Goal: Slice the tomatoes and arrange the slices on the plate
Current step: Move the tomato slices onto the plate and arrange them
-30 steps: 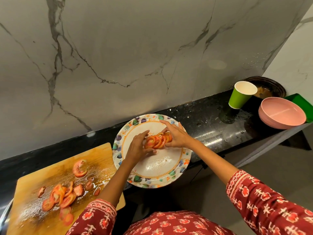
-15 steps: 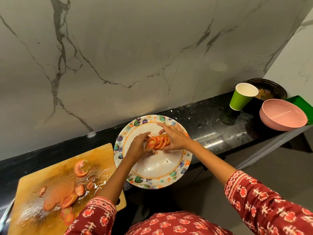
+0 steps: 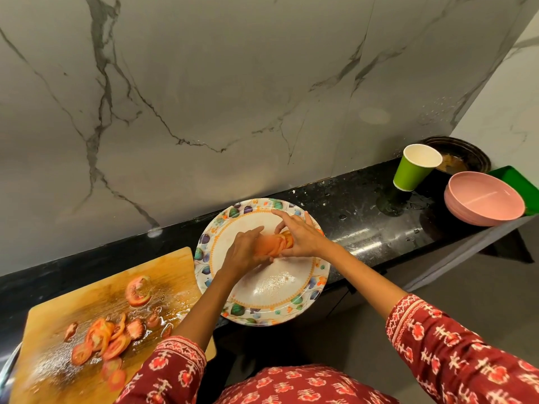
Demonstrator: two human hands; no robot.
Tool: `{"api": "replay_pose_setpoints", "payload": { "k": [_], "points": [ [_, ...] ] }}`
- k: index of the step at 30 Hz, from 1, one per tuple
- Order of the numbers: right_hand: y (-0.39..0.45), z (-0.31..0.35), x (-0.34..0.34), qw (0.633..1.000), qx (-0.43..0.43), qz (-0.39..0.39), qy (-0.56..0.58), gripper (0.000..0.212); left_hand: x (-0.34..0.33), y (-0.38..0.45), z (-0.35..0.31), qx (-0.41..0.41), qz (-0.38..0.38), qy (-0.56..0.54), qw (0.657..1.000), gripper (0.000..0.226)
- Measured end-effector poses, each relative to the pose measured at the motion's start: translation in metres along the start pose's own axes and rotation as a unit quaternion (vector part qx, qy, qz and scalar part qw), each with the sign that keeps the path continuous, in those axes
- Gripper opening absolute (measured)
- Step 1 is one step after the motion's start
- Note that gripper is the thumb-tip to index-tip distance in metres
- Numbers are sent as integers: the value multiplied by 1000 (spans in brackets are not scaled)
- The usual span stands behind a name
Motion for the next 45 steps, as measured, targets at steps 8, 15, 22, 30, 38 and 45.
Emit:
{"api": "replay_pose_setpoints", "payload": {
  "k": [8, 15, 22, 30, 38, 45],
  "points": [
    [-1, 2, 0, 1000, 9, -4, -8, 99, 3, -2, 4, 11, -11, 0, 1000, 82],
    [1, 1, -2, 1000, 9, -10, -2, 92, 3, -2, 5, 11, -4, 3, 1000, 84],
    [1, 4, -5, 1000, 12, 4, -18, 100, 3, -3, 6, 12, 12, 0, 1000, 89],
    [7, 18, -10, 999, 34, 22, -21, 99, 10, -5, 17, 9, 31, -31, 999, 85],
    [13, 20, -13, 999, 26, 31, -31, 100, 12, -7, 10, 5, 7, -62, 998, 79],
    [12, 23, -11, 999, 29, 34, -22, 102, 12, -6, 8, -7, -9, -67, 998, 78]
  ]
}}
Point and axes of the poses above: each hand's wrist, its own y-axis towards the middle knuckle, its own x-axis out of the back of the hand, z = x × y, the point moved 5 cm from there along y, towards the middle knuckle, and after that the axes turned 7 degrees about x, right-handed, at the moved point
